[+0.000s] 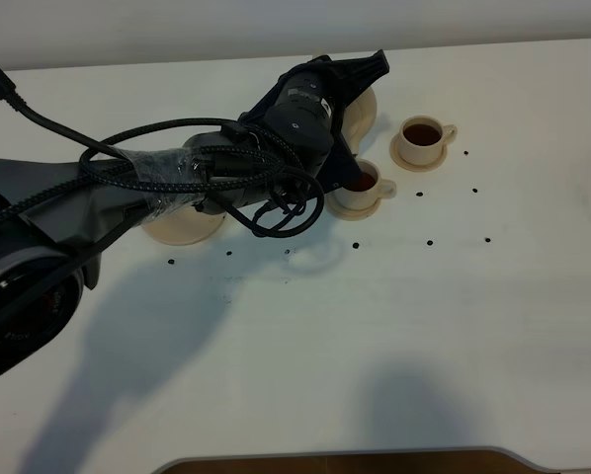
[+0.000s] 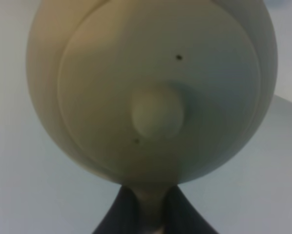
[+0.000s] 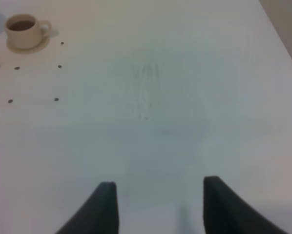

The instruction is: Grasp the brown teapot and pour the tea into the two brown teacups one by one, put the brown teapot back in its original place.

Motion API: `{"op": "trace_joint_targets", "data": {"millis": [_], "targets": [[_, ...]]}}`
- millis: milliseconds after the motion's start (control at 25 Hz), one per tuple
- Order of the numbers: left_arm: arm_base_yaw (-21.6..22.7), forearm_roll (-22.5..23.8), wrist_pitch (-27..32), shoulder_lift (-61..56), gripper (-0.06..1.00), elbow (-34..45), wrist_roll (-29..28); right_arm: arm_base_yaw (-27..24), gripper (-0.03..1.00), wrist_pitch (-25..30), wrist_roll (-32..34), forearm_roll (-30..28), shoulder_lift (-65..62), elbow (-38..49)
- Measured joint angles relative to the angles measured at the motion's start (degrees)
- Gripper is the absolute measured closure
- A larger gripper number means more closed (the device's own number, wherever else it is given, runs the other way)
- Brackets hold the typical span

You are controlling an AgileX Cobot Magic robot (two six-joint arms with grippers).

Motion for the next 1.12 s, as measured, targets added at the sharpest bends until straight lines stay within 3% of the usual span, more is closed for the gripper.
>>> {"op": "trace_joint_targets", "data": {"millis": [1120], "targets": [[-1.1,0.0,-0.8,0.0,0.82,0.0,-0.6,0.0,0.57,0.0,0.0,0.0,0.0,0.0]]}}
